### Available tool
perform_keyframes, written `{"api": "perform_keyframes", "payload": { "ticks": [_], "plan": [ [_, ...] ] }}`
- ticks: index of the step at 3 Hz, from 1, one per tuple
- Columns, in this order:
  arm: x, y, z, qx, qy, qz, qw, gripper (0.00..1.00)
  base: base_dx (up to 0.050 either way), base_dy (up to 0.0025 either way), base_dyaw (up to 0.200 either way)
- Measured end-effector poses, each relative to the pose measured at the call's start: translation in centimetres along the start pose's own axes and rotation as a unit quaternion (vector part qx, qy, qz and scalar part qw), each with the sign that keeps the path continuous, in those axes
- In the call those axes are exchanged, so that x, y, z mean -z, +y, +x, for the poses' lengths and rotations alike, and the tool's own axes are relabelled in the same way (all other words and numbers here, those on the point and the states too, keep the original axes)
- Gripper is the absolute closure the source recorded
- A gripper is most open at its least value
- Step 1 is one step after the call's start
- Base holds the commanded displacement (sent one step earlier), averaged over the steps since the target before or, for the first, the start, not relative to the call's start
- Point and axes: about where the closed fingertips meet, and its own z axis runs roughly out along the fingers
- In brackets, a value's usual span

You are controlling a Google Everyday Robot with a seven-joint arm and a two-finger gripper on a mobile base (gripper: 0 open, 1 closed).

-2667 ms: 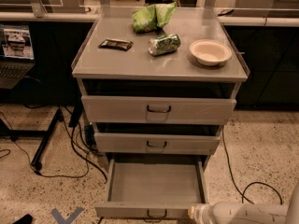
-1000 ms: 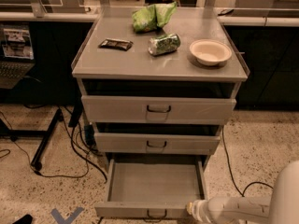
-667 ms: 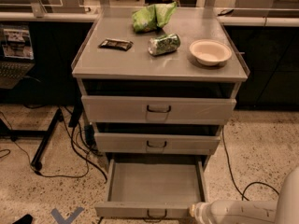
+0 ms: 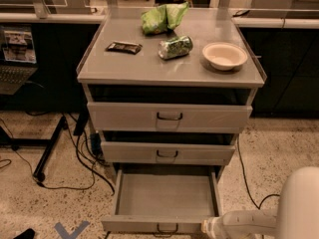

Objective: Close bottom drawer

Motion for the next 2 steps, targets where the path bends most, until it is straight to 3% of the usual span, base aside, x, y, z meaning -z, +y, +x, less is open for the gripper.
{"api": "perform_keyframes", "payload": {
  "ticks": [2],
  "plan": [
    [-1.9,-0.71,0.58,-0.015,0.029,0.005,0.9994,1.0,0.0,0.0,0.0]
  ]
}}
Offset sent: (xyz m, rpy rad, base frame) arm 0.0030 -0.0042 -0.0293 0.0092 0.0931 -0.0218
